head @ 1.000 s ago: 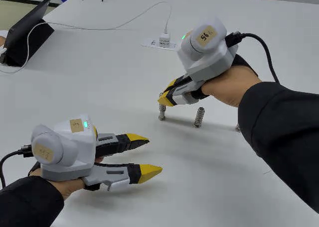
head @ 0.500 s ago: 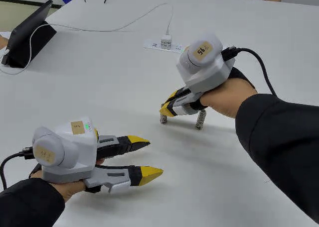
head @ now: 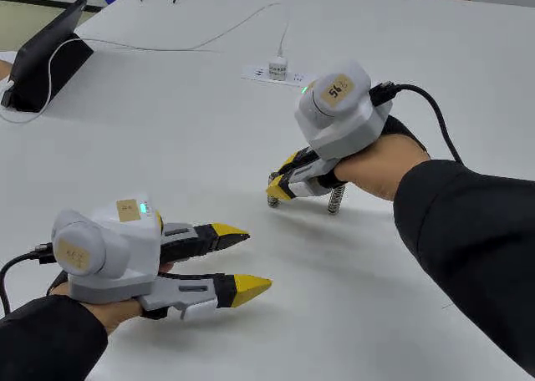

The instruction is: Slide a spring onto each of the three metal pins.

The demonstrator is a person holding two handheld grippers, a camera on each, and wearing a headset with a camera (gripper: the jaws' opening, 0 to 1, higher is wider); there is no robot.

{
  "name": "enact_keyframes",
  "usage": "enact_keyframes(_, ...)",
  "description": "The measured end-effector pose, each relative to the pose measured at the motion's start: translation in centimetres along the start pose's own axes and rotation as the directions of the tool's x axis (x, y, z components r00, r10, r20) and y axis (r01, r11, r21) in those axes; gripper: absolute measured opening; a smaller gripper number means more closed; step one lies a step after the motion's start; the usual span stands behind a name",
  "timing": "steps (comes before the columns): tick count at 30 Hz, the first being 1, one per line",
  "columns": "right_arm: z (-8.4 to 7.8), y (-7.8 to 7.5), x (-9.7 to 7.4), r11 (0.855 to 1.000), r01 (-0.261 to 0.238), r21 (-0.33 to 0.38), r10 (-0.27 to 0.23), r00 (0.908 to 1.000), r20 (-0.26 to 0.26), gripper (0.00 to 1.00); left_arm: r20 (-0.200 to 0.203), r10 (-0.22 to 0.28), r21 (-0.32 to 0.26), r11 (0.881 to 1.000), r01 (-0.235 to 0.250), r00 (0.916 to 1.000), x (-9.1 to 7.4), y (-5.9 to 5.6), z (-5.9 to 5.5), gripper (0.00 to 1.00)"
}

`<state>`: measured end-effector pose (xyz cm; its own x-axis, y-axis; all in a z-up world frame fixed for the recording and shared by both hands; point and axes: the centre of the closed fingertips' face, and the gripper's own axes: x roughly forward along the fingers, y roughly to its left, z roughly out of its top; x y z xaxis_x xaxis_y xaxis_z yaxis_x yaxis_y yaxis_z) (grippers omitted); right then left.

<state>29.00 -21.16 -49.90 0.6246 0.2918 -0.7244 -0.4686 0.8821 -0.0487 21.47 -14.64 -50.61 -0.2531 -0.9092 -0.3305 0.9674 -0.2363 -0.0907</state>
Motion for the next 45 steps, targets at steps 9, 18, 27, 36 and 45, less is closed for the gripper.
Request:
enact_keyframes(9, 0.0, 0.3, -1.6, 1.0, 0.024, -0.011, -0.023, 0.9994, 0.024, 0.22, 0.004, 0.01, -0.003, 1.0, -0.01, 0.9999, -0.1, 0.2, 0.2, 0.43)
enact_keyframes(18, -0.2, 0.8, -2.7, 0.999, 0.047, -0.01, -0.047, 0.9968, 0.066, 0.22, 0.01, 0.022, -0.005, 1.0, -0.022, 0.9997, -0.3, 0.3, 0.6, 0.44)
enact_keyframes(27, -1.1, 2.3, -4.5, 0.998, 0.063, 0.002, -0.062, 0.9932, 0.098, 0.23, 0.015, 0.03, -0.007, 1.0, -0.03, 0.9994, -0.4, 0.4, 0.9, 0.45)
enact_keyframes(36, -3.7, 3.4, -5.7, 0.997, 0.071, 0.036, -0.074, 0.9921, 0.101, 0.24, 0.019, 0.034, -0.012, 0.999, -0.033, 0.9993, -0.5, 0.6, 1.0, 0.47)
enact_keyframes(45, -5.8, 3.5, -7.6, 0.992, 0.097, 0.08, -0.106, 0.9874, 0.118, 0.26, 0.018, 0.034, -0.013, 0.999, -0.034, 0.9993, -0.5, 0.6, 1.1, 0.48)
